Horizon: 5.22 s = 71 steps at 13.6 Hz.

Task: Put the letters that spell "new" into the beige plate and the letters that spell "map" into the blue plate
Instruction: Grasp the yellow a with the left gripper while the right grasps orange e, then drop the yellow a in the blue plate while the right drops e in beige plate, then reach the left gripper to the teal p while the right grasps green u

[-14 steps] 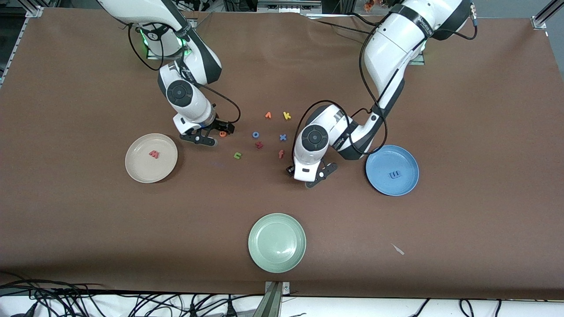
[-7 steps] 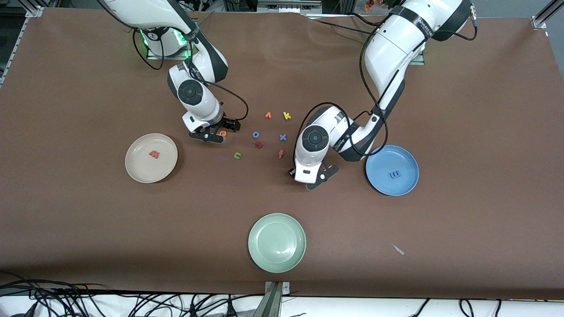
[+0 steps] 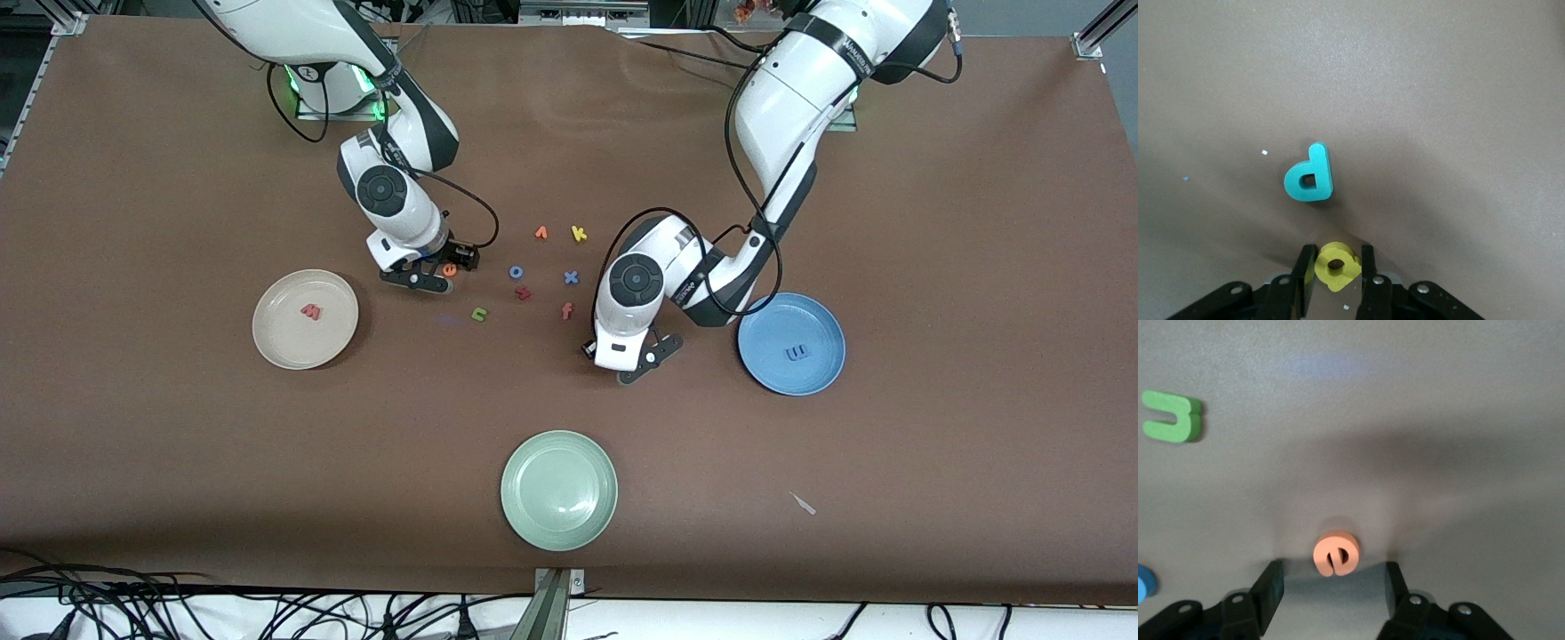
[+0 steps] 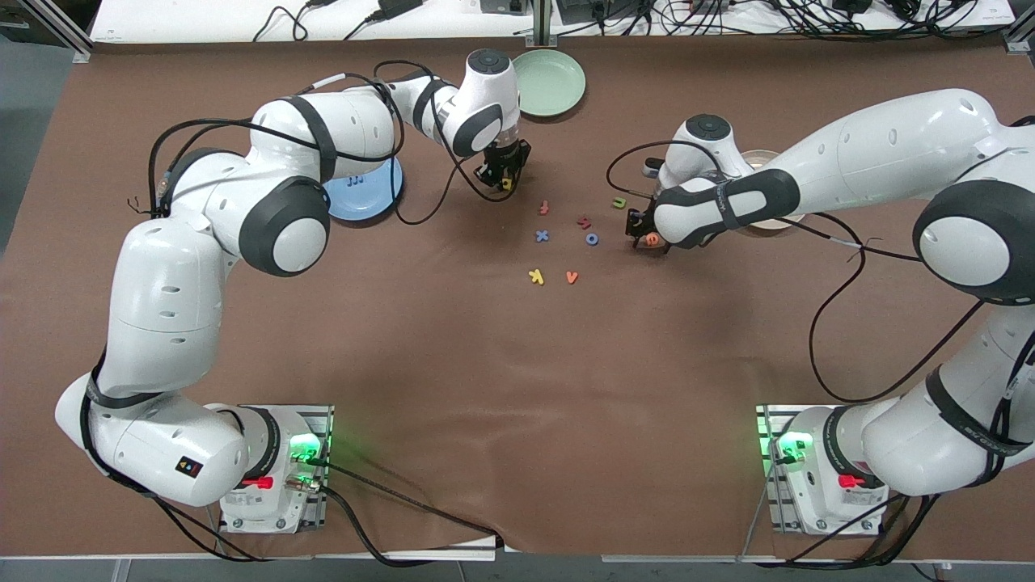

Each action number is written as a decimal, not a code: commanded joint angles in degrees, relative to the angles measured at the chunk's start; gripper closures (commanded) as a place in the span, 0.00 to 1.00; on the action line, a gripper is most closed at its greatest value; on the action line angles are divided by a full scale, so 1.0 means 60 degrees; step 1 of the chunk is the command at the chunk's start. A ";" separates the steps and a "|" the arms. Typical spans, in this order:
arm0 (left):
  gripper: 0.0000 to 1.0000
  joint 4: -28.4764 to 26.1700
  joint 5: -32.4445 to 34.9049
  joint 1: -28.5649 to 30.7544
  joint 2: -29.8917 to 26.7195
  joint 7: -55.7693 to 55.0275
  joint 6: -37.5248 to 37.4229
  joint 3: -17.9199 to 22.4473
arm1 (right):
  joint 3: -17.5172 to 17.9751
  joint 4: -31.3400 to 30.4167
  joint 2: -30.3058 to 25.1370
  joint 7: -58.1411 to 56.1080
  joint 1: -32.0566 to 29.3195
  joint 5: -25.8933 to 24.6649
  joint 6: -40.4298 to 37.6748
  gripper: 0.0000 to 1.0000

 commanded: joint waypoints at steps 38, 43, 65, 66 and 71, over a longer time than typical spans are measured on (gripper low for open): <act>0.00 -0.3074 0.0186 0.3780 -0.3594 0.9994 -0.1889 -0.0239 | -0.3240 0.3472 0.0424 -0.5808 -0.0304 -0.0930 -0.4409 0.66; 0.00 -0.1800 0.0040 0.3355 -0.3185 0.9950 -0.2550 -0.0240 | -0.3095 0.3752 0.0410 -0.5330 -0.0159 -0.0683 -0.4497 0.00; 0.26 0.0297 -0.0209 0.0909 -0.0079 0.3607 -0.0485 -0.0137 | -0.1717 0.3869 0.2139 0.1456 0.1995 0.0124 -0.0967 0.25; 0.26 0.0297 -0.0224 0.0908 -0.0064 0.3593 -0.0267 -0.0122 | -0.1703 0.3869 0.2139 0.1456 0.1995 0.0124 -0.0967 0.31; 0.41 0.0253 -0.0210 0.0908 0.0025 0.3490 -0.0104 -0.0122 | -0.1703 0.3869 0.2139 0.1441 0.1995 0.0124 -0.0967 0.62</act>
